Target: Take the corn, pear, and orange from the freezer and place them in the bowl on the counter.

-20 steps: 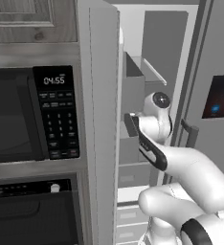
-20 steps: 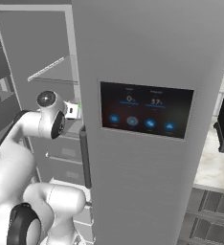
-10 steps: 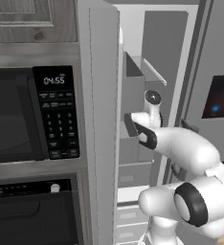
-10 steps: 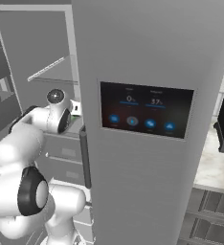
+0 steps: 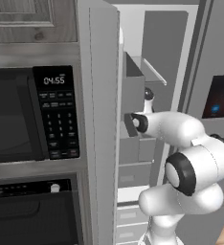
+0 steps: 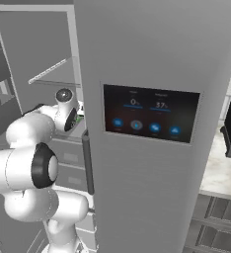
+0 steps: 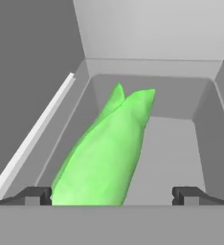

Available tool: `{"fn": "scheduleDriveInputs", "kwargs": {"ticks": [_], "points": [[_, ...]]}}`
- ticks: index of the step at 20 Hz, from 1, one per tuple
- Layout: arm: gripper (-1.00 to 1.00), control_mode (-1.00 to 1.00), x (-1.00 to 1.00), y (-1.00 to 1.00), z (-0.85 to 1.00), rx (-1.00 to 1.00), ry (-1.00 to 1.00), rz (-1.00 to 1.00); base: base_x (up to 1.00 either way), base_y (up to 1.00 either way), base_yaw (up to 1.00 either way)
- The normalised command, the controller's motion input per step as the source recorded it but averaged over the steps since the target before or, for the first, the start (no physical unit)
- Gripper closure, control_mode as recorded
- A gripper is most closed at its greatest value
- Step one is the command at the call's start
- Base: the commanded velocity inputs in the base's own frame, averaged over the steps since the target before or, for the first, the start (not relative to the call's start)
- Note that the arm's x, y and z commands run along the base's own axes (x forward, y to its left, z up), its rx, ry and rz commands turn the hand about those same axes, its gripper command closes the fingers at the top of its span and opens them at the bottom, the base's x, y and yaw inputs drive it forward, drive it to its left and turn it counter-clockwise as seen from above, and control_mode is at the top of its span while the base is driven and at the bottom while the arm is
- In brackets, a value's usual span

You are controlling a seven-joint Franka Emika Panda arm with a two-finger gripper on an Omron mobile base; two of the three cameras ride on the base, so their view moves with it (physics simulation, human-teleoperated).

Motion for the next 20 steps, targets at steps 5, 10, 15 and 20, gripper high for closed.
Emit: {"fn": "scheduleDriveInputs", "kwargs": {"ticks": [5, 10, 15, 20], "points": [[-1.00, -1.00, 0.34, 0.16, -0.23, 0.00, 0.01, 0.00, 0.00, 0.00, 0.00], [-1.00, -1.00, 0.18, 0.19, -0.21, 0.00, 0.05, -0.01, 0.00, 0.00, 0.00], [-1.00, -1.00, 0.11, 0.04, -0.33, 0.00, 0.01, -0.03, 0.00, 0.00, 0.00], [1.00, -1.00, 0.10, 0.01, -0.53, 0.01, 0.00, 0.00, 0.00, 0.00, 0.00]]}}
